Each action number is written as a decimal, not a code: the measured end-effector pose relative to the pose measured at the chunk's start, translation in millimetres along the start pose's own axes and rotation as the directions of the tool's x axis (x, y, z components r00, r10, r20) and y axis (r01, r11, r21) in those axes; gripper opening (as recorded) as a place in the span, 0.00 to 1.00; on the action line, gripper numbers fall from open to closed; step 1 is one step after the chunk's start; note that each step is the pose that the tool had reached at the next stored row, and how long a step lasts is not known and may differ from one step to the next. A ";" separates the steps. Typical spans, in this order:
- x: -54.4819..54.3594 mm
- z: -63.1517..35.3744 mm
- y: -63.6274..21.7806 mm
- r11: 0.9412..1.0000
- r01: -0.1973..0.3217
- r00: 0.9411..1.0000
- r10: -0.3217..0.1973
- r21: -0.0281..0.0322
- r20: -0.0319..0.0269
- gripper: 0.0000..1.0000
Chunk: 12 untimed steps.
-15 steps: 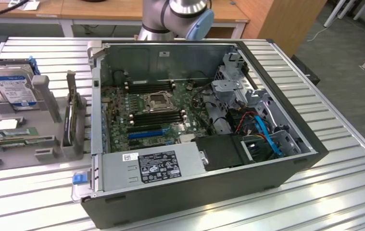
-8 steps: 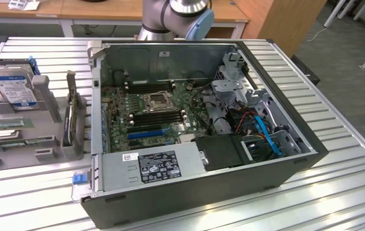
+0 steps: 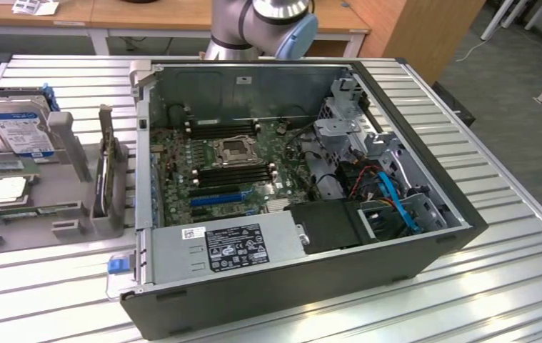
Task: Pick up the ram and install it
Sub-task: 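Pick up the ram and move it above insertion slot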
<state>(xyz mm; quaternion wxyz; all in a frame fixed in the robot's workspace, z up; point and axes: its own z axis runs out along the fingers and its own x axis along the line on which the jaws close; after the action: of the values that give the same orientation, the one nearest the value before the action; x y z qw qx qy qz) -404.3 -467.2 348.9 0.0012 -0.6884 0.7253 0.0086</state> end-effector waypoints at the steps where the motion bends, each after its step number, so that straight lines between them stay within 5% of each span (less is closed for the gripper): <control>1: 0.0 -3.5 0.0 1.000 0.000 1.000 0.000 0.000 0.000 0.12; 5: -0.2 -14.8 0.2 1.000 0.000 1.000 0.000 0.000 0.000 0.12; 12: -0.2 -15.9 0.2 1.000 0.000 1.000 0.000 0.000 0.000 0.12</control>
<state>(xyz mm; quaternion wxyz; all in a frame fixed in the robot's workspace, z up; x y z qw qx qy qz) -404.4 -467.2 364.8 0.0012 -0.6883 0.7254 0.0084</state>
